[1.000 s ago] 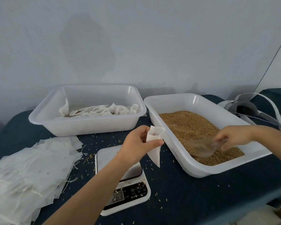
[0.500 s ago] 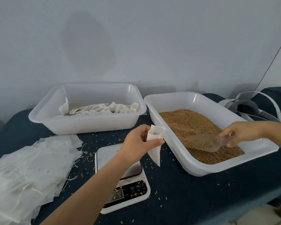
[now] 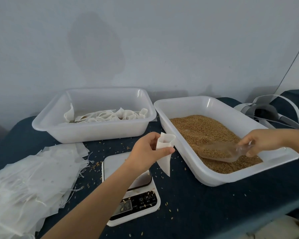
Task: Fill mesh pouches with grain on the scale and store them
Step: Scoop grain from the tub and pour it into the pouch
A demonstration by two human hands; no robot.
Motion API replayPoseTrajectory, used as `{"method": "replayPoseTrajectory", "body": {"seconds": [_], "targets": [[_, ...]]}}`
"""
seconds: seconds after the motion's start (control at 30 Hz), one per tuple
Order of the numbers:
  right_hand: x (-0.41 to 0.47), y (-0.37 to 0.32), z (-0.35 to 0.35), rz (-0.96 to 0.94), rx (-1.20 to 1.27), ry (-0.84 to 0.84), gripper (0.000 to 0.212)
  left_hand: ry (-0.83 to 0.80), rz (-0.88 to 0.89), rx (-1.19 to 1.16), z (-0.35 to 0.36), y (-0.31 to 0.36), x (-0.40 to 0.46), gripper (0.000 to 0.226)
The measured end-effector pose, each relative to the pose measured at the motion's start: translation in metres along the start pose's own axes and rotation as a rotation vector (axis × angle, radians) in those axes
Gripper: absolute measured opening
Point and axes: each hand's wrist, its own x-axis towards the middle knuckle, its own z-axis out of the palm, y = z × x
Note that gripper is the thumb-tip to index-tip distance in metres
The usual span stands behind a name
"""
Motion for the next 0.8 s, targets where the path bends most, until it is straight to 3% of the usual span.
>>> {"method": "replayPoseTrajectory", "body": {"seconds": [0.47,0.8], "targets": [[-0.008,0.001,-0.002,0.024,0.048,0.006,0.028,0.005,-0.014,0.02,0.0,-0.004,0.003,0.03],[-0.027,-0.035,-0.028,-0.153,0.203,0.068,0.039,0.009,-0.051,0.073,0.003,-0.005,0.008,0.031]]}}
